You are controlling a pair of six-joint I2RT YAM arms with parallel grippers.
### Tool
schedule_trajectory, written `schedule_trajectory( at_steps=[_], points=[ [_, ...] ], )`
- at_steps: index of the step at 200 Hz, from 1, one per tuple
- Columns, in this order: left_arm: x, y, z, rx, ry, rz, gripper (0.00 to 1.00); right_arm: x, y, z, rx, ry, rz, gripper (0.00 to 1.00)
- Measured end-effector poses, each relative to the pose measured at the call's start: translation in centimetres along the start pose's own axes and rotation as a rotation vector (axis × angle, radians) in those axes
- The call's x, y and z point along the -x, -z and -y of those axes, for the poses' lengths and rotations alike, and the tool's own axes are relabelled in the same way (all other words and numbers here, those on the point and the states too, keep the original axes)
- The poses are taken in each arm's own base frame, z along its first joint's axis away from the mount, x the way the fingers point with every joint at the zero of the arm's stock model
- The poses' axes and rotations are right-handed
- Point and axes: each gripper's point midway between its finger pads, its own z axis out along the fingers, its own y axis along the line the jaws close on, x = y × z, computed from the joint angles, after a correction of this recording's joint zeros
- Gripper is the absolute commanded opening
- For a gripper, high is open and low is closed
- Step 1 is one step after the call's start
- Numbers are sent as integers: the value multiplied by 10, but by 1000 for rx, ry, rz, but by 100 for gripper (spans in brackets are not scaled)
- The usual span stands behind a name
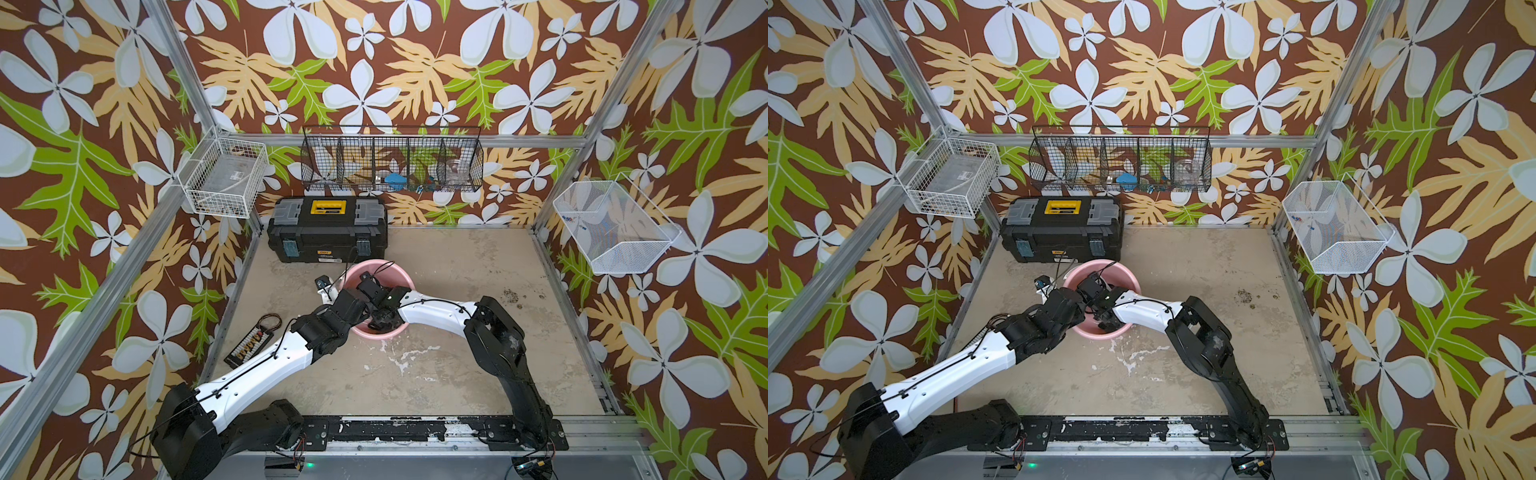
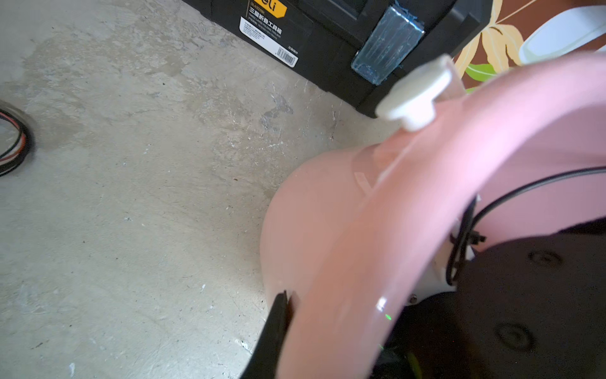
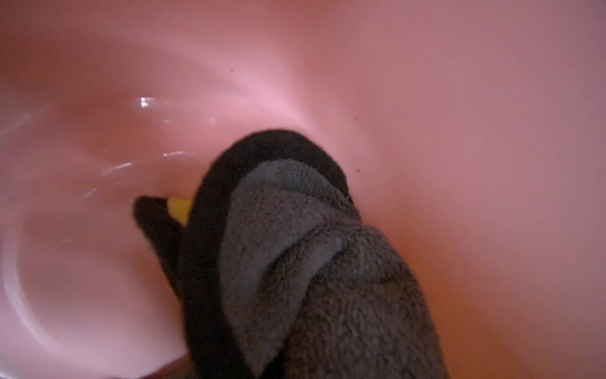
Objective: Wipe the inside of the bucket with a cloth
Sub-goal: Wipe the dirt from the inside of the bucket.
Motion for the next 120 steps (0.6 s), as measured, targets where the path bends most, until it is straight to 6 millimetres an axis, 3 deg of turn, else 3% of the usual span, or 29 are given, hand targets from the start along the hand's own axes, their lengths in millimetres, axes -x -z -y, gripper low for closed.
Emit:
schedule_trajectory(
  at_steps=[37,76,120],
  points=[
    [6,1,-1,6,-5,29,0,-10,-1,-17,147,-2,-72,0],
    [7,1,-4,17,-21,39,0,-25,11,-57,419,-20,-122,0],
    [8,3,-14,34,-19,49,0,-19,28,-88,665,-67,-121,0]
  ],
)
